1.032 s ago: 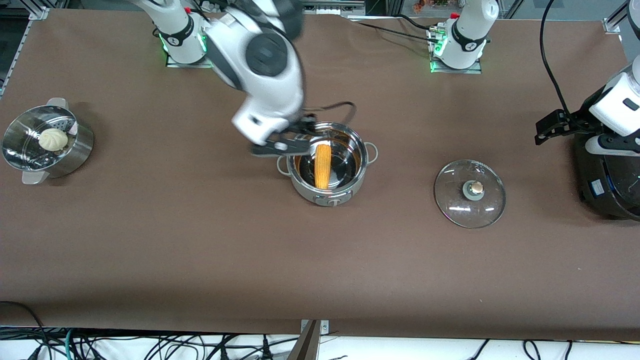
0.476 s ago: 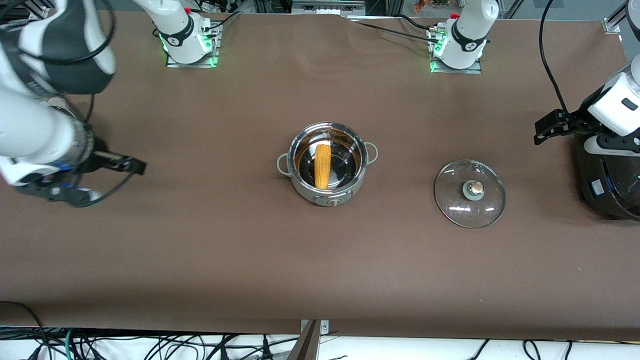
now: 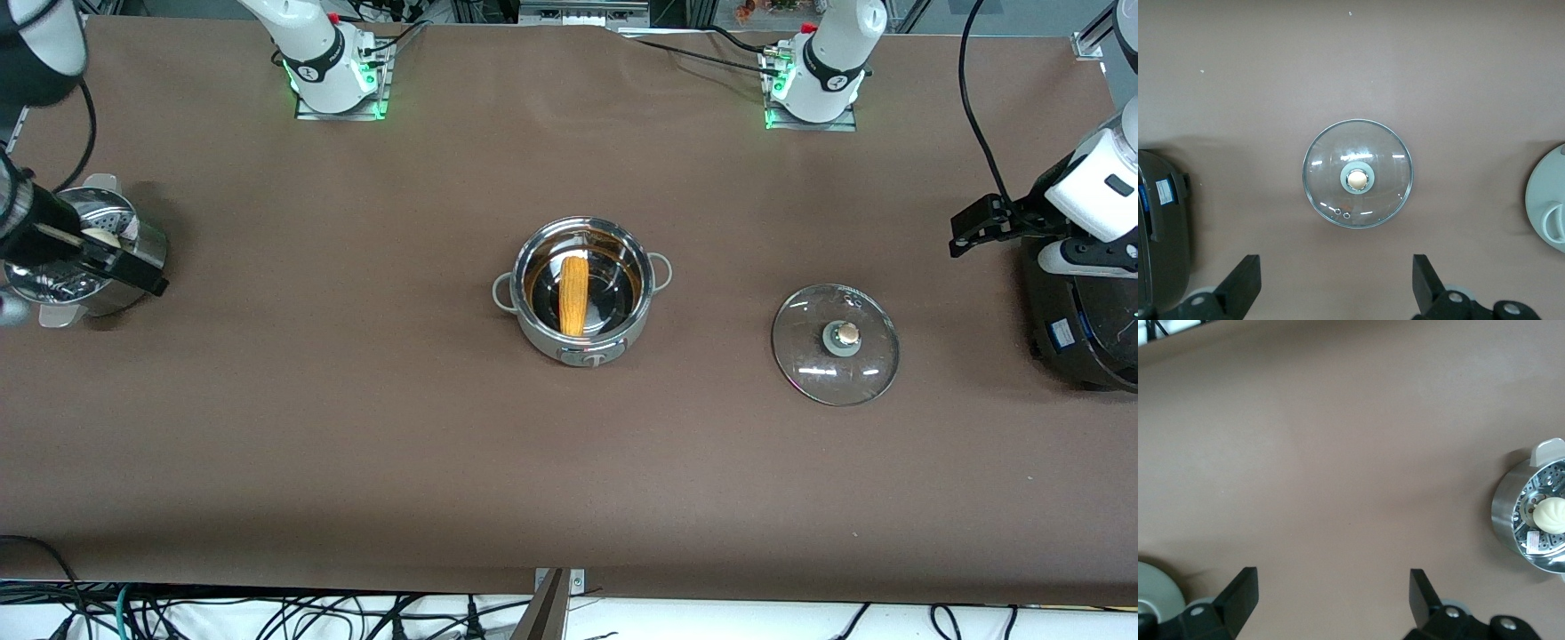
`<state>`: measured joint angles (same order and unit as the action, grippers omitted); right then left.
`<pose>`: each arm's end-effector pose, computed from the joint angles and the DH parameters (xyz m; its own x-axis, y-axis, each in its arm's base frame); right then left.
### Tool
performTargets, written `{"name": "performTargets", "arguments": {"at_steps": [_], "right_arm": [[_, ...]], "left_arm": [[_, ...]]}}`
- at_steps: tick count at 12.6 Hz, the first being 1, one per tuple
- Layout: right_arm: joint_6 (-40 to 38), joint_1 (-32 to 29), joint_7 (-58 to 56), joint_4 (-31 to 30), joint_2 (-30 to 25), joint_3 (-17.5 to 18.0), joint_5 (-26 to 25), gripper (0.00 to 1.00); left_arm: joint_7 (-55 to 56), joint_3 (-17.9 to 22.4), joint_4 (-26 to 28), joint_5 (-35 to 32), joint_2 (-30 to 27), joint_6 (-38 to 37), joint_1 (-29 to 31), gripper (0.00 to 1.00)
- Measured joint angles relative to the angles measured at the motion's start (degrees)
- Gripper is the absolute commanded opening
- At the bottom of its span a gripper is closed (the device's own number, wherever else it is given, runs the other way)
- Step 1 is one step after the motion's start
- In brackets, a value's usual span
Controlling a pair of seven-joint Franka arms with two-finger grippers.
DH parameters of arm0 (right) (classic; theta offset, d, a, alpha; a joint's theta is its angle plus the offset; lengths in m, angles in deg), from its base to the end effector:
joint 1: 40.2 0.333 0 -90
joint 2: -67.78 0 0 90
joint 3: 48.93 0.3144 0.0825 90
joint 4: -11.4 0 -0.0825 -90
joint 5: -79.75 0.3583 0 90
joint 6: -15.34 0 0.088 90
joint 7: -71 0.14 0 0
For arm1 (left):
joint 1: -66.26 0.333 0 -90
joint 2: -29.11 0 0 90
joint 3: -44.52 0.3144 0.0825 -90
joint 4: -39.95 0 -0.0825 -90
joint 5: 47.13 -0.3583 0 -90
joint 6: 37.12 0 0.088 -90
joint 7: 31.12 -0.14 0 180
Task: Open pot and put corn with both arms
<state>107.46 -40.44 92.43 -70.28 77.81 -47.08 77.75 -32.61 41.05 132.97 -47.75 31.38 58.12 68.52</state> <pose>0.5855 0.0101 0.5607 0.9409 -0.3382 0.0174 -0.3386 -0.9406 0.0246 0.5471 -0.0096 0.5530 0.9988 -0.0480 -0.0010 -0.0481 -0.9988 -0.0084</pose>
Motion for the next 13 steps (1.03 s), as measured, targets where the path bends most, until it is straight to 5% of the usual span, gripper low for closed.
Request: {"name": "performTargets", "arguments": {"at_steps": [3,13], "right_arm": [[1.4,-1.8,-3.1,-5.3,-3.8,-0.2,0.3,1.00],[2.9,-2.4,-4.5,-5.5,-1.7,0.0,0.4,1.00]], "left_arm": [[0.0,0.0,0.0,0.0,0.0,0.0,0.0,1.00],[0.0,0.0,0.0,0.0,0.0,0.0,0.0,1.00]]}}
